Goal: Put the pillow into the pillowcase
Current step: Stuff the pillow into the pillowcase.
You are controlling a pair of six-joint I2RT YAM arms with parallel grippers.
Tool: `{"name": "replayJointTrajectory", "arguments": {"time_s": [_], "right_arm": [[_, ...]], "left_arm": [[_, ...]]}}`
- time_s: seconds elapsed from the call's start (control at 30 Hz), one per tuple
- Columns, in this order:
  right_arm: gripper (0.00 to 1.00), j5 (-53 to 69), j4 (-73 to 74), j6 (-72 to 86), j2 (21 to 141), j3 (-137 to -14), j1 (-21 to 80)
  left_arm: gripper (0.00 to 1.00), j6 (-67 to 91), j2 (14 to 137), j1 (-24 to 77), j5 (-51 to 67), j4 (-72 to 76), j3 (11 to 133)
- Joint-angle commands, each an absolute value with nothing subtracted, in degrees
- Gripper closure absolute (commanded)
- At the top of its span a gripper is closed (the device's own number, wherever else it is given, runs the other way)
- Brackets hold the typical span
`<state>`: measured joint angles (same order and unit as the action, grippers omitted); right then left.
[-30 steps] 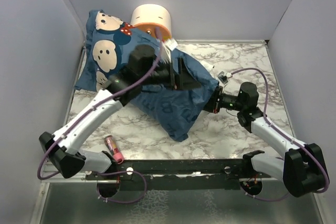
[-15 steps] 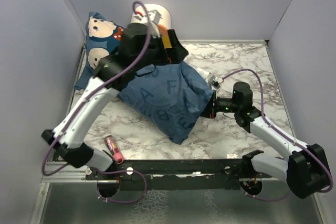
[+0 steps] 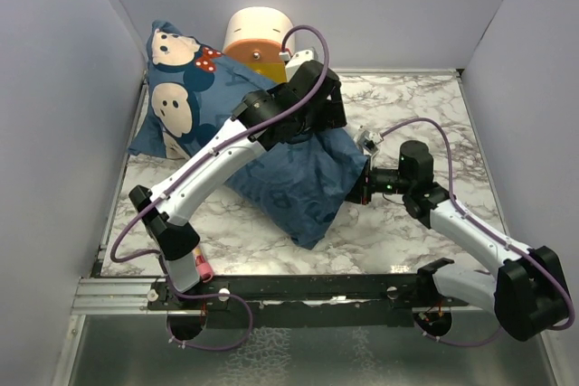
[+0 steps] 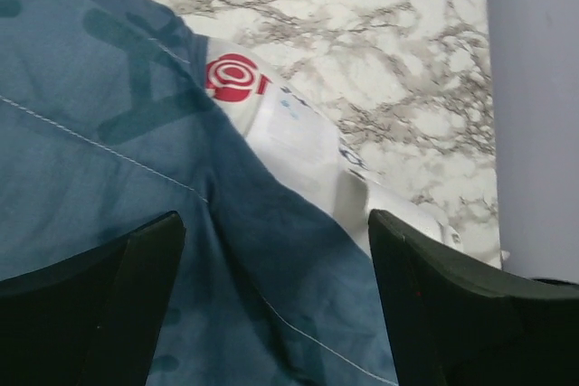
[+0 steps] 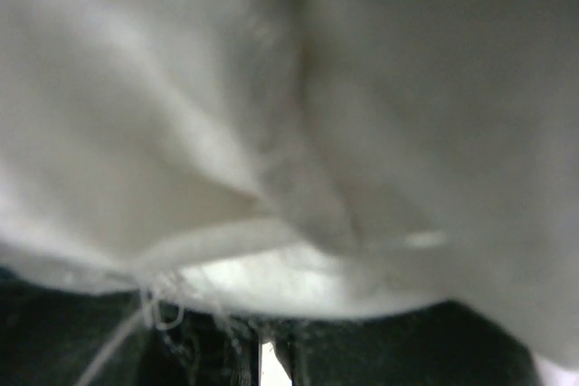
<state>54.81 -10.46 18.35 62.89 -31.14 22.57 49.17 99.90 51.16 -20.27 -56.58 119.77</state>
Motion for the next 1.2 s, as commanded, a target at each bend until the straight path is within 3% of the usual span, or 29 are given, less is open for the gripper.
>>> {"name": "replayJointTrajectory", "arguments": {"time_s": [0.0,0.13,0.23,0.33,0.47,0.57,0.7,0.77,0.9,1.07,1.17], "right_arm": [[0.94,53.65,-5.52,17.47,64.73,-32.47,24.11],[0.94,53.09,-3.78,16.14,64.30,-33.34,24.51],[0.94,53.09,-3.74,15.90,63.87,-34.00,24.66],[0.94,52.76,-3.91,15.68,63.95,-35.60,24.70],[0.94,48.74,-4.33,14.66,66.87,-41.42,24.70],[0.95,42.34,-3.90,12.96,73.58,-54.11,24.63],[0.95,35.64,-6.86,14.09,81.82,-73.27,24.61],[0.95,34.01,-10.43,14.14,82.53,-77.72,24.61],[0.95,36.07,-10.90,9.36,79.46,-75.02,24.61],[0.94,45.05,-2.10,2.89,72.56,-57.15,24.61],[0.93,46.87,3.55,2.57,69.84,-45.37,24.78]], "left_arm": [[0.26,50.38,100.88,50.98,-26.96,-59.10,118.20],[0.57,45.26,100.40,50.81,-26.38,-53.37,119.30],[0.61,40.42,100.42,50.35,-24.15,-49.14,120.69],[0.99,36.66,98.19,48.60,-18.93,-43.06,119.28],[1.00,31.90,91.04,44.50,-6.77,-25.47,114.29],[1.00,32.53,89.53,41.90,4.55,-11.71,116.77],[1.00,32.60,93.04,41.65,17.05,-8.34,130.59],[1.00,32.40,91.63,41.61,20.97,-9.03,131.58],[1.00,30.92,77.20,41.57,19.73,-8.18,110.56],[1.00,40.24,55.94,41.49,13.15,-10.79,73.65],[1.00,47.13,47.37,41.56,14.99,-16.05,58.44]]}}
